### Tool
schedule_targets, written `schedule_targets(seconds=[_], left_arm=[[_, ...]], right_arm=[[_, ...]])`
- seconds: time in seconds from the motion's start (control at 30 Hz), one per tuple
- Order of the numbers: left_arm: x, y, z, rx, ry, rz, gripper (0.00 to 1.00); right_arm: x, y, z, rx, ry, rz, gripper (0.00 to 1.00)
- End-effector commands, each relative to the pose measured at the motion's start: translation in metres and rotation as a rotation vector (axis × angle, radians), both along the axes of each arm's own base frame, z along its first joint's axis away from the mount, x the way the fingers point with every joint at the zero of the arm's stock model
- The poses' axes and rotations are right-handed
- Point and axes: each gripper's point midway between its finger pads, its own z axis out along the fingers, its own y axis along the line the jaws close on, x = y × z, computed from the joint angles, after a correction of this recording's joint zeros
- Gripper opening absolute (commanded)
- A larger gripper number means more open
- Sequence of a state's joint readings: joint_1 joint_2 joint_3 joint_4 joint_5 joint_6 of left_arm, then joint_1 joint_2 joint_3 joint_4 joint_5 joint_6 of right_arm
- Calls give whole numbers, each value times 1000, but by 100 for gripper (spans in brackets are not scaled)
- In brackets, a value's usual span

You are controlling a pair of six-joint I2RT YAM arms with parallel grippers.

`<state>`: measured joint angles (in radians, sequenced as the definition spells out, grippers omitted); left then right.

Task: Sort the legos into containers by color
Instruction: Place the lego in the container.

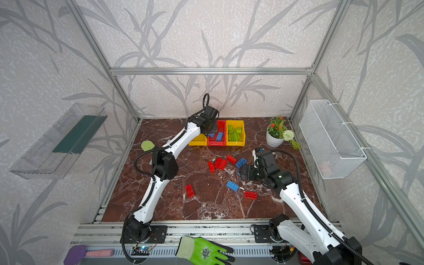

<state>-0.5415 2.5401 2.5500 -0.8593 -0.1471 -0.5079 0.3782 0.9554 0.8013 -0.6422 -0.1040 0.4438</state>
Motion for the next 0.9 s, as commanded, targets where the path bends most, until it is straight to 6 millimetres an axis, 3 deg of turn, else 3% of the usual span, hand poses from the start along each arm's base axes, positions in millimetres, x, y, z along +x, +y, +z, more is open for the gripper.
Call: schedule_targets(seconds=[0.0,0.3,0.47,0.57,0.73,0.87], left_arm=[[-1,-13,0,-24,8,-64,10],[11,-29,-6,-84,-25,-97,19],[14,-32,-9,-93,-26,-107,60],[13,-36,-4,-111,-30,-124,73],[2,-41,12,-139,-17,-162,73],[-19,-51,24,-118,-14,-218,71]], right_arm=[[5,-6,9,-28,-12,-11,99],[12,-12,16,-39,-11,-31,99],[12,-14,23,-41,-23,-39,99],[10,-15,24,-38,-24,-45,99],[4,-18,28,-35,-29,-56,99],[-6,-24,29,-41,-40,-68,99]])
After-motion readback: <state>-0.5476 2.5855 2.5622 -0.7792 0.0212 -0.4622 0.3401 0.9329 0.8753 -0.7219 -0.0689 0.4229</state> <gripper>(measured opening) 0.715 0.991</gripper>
